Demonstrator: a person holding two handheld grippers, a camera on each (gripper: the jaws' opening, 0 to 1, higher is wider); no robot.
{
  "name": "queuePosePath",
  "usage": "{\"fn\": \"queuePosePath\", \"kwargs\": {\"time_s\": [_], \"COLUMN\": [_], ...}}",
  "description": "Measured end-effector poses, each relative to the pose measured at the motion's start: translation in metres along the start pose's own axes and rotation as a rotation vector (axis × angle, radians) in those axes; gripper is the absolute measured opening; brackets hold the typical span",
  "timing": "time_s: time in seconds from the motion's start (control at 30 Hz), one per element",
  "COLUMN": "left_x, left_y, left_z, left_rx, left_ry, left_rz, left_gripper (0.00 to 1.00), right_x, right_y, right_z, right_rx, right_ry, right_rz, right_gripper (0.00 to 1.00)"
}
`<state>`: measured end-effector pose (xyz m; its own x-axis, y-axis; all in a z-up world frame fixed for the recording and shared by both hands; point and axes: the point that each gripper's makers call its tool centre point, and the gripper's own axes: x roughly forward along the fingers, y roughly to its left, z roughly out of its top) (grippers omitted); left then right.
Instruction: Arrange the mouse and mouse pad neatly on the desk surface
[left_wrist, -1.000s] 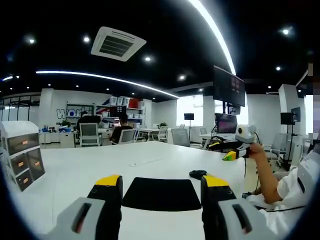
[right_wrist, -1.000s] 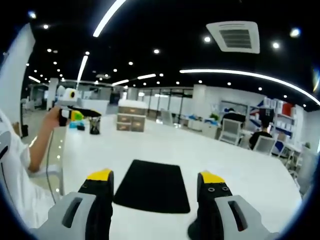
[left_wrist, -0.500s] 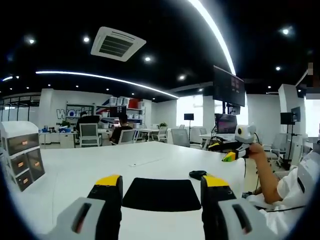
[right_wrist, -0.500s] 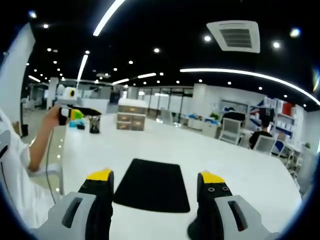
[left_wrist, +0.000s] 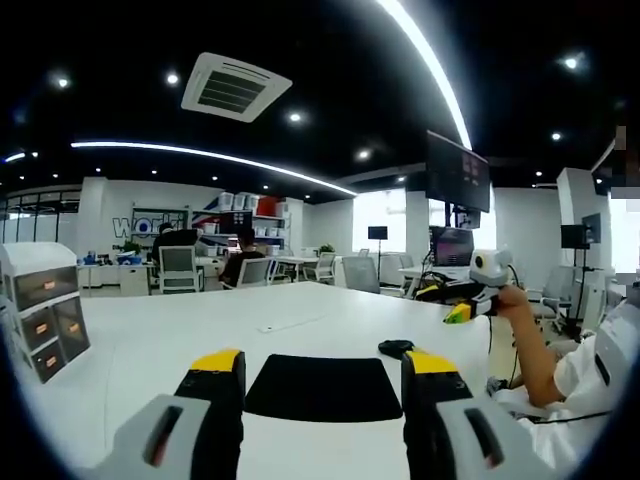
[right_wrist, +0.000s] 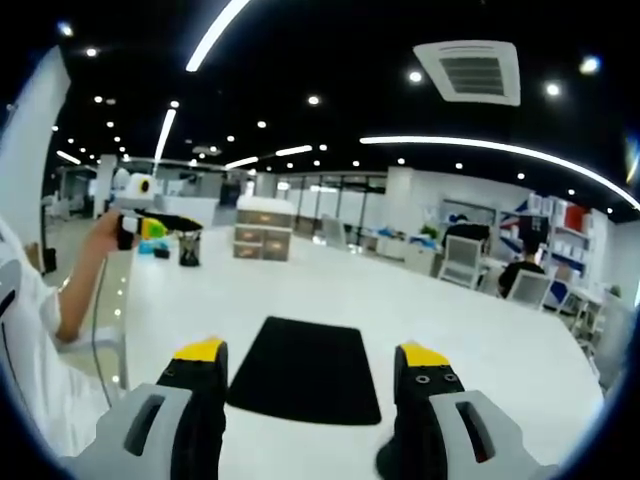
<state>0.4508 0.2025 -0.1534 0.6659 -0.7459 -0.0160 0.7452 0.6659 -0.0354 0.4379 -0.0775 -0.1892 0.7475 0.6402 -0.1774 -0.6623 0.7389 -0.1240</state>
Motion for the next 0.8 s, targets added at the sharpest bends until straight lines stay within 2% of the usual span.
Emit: {"fn": "queuePosePath", "kwargs": {"time_s": [0.8], "left_x": [0.0018], "left_y": [-0.0016], "left_z": [-0.0031], "left_rx": [-0.001], "left_ry": [0.008], "left_rz": [-0.006], "left_gripper": [0.63], "right_x": [0.0050], "right_y": [0.0035], "right_z": [-0.0042], "right_rx": [0.000], "right_ry": [0.012], "right_rz": [0.012], "right_gripper": [0.64]}}
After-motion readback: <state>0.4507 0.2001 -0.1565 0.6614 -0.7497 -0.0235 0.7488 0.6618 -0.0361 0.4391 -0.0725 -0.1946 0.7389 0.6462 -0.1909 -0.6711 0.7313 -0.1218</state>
